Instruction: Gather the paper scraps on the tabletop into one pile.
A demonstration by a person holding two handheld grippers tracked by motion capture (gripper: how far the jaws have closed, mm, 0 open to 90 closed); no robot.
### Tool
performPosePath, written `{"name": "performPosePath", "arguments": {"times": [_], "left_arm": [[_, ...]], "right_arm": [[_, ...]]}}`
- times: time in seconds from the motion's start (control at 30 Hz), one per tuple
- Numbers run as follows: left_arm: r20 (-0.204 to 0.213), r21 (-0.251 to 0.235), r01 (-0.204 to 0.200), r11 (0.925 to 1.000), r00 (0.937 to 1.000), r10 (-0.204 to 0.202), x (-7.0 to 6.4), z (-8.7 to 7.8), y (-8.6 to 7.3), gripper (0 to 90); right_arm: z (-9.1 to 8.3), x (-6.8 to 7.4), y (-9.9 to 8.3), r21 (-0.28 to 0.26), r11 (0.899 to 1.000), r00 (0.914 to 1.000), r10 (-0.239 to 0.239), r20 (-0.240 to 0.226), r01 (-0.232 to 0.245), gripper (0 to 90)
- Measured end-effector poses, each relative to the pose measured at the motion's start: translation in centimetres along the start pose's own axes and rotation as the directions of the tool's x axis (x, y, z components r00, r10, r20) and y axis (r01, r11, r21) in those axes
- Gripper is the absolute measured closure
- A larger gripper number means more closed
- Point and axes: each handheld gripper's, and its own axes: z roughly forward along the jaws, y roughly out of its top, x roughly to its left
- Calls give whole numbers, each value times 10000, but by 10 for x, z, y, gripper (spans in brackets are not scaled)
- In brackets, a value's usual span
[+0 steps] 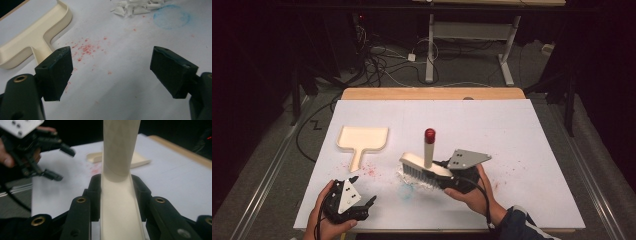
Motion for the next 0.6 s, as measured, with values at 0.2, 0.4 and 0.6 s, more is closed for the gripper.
{"name": "performPosePath", "arguments": {"times": [0.2,0.4,0.6], "left_arm": [[90,84,24,10000,10000,-25,-2,1,1,173],[213,189,-134,9997,9997,130,-4,4,2,173],[256,236,-174,9996,9995,168,-5,5,2,174]], "right_arm": [[-11,-25,-5,92,9987,9809,468,1888,-494,677],[7,-36,-22,657,9962,9595,374,2793,-580,677],[27,-35,-33,1087,9916,9578,366,2851,-703,677]]}}
